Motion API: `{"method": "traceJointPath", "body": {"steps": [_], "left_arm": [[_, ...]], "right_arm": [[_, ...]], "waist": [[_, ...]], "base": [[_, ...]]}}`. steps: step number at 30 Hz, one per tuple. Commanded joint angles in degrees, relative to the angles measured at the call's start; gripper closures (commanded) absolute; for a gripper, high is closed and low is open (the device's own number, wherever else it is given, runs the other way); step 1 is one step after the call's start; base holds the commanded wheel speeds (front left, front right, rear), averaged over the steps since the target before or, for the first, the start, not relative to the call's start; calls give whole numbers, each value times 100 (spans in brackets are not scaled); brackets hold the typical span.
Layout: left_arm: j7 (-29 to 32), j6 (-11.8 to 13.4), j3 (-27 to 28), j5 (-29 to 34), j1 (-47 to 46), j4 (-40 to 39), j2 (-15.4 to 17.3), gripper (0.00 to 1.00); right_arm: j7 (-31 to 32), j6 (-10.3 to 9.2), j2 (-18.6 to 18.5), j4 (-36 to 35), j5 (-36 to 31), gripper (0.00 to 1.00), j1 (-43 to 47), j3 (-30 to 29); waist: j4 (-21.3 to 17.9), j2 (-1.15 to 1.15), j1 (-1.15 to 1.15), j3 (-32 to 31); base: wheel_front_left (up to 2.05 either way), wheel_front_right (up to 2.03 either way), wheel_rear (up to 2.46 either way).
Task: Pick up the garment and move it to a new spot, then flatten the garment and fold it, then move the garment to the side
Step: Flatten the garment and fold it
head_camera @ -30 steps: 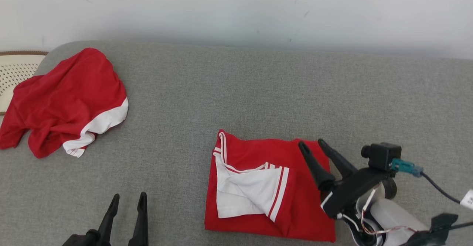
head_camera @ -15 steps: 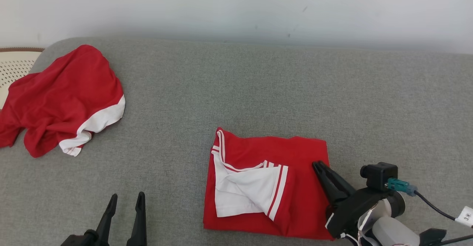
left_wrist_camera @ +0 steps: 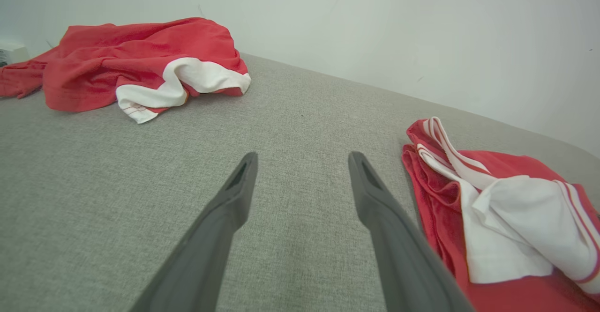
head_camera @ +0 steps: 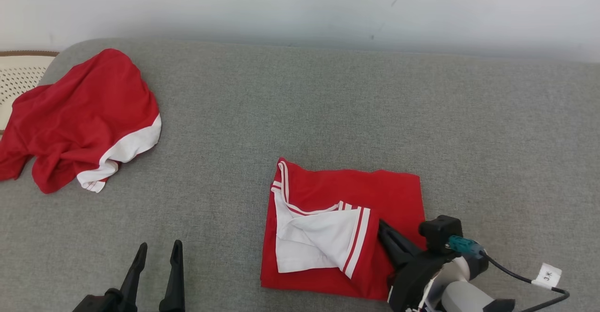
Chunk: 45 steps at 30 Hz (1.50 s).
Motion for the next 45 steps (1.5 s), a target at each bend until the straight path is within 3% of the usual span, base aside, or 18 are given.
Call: {"method": "traceJointPath", "body": {"steps": [1,17,27,32,33,34,35,45], "left_arm": [[-27,10,10,42,-40,-2,4,0],[-27,41,-29,-46,-44,13,4,0],[-27,64,-40,-86,-8,17,4,0],[-27,89,7,-99,32,-61,4,0],[-27,94,19,-97,49,-73,2,0],[-27,95,33,-89,64,-85,3,0],[-27,98,55,-79,75,-99,5,0],[-27,125,352,80,236,-189,4,0]], "right_arm": [[-25,2,51,27,-16,100,-64,40],[-167,2,651,202,515,100,-230,941],[-210,3,800,144,981,100,-272,1662],[-223,3,683,161,1137,100,-381,1564],[-223,3,638,119,1111,76,-424,1439],[-224,3,585,60,1065,24,-439,1282],[-223,3,533,-7,1039,0,-411,1115],[-216,3,-178,-185,554,0,29,-518]], "waist": [[21,0,0,9],[253,0,0,1],[327,0,0,-38],[286,0,0,-51],[268,0,0,-56],[250,0,0,-63],[224,0,0,-74],[-31,0,0,-220]], "base": [[0,0,0],[0,0,0],[0,0,0],[0,0,0],[0,0,0],[0,0,0],[0,0,0],[0,0,0]]}}
